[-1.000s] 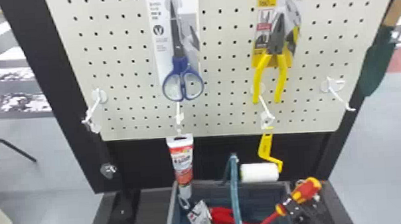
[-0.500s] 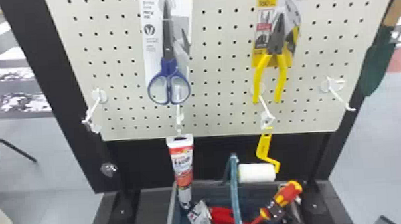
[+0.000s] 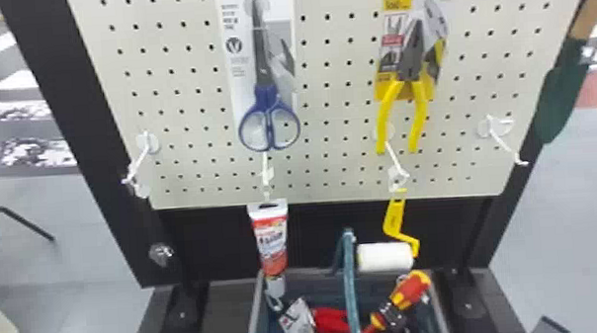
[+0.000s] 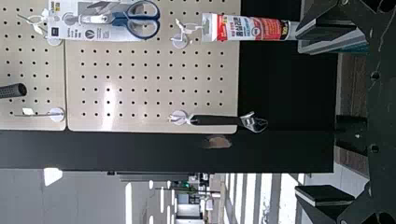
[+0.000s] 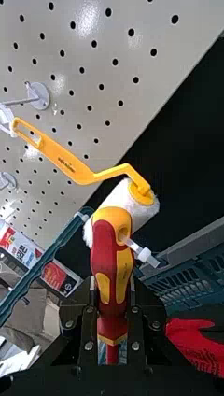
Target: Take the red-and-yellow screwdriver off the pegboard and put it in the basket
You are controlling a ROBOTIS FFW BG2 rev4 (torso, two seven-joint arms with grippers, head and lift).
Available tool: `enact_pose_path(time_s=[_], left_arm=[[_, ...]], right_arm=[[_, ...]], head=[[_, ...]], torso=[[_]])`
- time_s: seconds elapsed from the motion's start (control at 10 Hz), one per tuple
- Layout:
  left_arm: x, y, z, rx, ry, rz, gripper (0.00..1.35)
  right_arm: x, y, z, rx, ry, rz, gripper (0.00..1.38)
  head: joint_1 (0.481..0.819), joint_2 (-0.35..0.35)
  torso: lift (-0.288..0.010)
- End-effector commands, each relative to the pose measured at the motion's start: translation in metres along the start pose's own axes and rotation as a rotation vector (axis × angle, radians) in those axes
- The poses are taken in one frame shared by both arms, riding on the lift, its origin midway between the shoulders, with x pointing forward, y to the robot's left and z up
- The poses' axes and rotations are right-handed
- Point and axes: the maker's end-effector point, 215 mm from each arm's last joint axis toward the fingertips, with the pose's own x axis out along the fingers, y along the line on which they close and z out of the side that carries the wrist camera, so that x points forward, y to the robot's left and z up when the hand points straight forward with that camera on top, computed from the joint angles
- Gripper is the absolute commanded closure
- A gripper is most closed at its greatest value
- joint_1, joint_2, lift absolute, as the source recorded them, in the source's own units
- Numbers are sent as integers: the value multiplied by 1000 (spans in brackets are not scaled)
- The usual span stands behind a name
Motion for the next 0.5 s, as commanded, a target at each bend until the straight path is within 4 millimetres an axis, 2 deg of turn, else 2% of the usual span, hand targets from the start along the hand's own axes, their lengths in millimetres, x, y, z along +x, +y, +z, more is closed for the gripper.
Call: enact_pose_path(time_s=[0.0,0.1,0.2,0.3,0.4], left_arm=[[0,0,0,-2,-1,2,134],[0,0,0,-2,-1,2,134],[0,0,0,0,-1,1,134],[0,0,0,0,-1,1,134],[0,0,2,-1,-5,1,134]], right_arm=[[3,-1,-7,5,25,11,1196],[6,0,-8,-5,39,25,983],[6,0,-6,-15,42,28,596],[8,3,-4,-25,40,35,341],[7,3,-3,-34,40,37,176]], head=[[549,0],[549,0],[549,0],[549,0],[549,0]], torso=[[-100],[-100],[-100],[-100],[-100]])
